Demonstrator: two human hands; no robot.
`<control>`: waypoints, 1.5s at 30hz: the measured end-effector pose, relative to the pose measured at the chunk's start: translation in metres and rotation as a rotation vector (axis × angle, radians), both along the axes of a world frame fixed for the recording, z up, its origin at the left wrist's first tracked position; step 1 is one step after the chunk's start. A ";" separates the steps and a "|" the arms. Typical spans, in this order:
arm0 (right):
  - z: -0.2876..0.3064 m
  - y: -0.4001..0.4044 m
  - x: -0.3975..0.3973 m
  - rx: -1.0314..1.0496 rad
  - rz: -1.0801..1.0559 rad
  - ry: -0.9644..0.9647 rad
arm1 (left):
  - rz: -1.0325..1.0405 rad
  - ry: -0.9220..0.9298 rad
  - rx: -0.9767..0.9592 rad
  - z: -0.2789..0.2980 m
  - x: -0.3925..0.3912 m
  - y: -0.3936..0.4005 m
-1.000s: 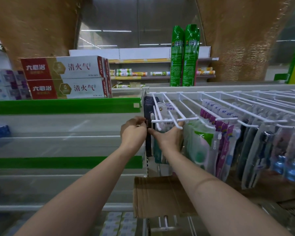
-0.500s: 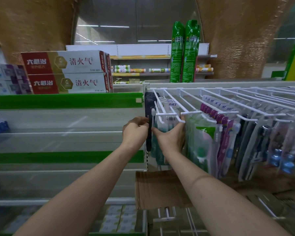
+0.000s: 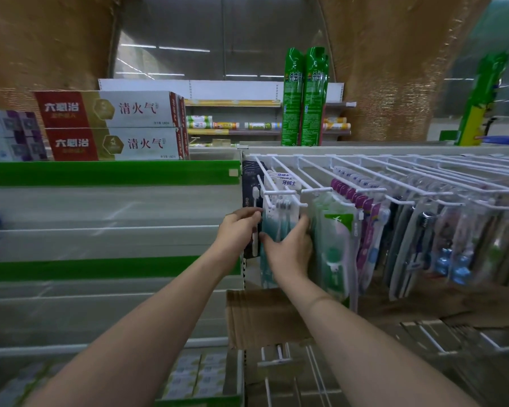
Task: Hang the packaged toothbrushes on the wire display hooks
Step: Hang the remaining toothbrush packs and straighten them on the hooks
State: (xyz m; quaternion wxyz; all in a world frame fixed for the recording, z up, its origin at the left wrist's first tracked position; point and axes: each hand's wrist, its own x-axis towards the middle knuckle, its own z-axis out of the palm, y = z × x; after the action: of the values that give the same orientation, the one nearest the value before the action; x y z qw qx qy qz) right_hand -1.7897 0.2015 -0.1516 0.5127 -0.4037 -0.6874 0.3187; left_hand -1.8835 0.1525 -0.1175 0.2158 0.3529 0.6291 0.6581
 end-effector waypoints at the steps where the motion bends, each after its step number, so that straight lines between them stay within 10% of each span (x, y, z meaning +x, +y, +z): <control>1: -0.003 -0.002 0.002 0.001 0.000 -0.009 | -0.026 -0.005 -0.008 0.000 0.003 -0.001; 45: -0.001 -0.020 0.026 -0.132 0.073 0.131 | -0.173 -0.311 0.025 0.001 0.010 0.028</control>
State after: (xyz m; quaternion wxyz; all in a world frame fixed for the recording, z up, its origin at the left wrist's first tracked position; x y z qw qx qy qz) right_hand -1.7637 0.1817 -0.1530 0.5171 -0.3896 -0.6441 0.4074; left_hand -1.8735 0.1806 -0.1168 0.3620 0.3022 0.5471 0.6916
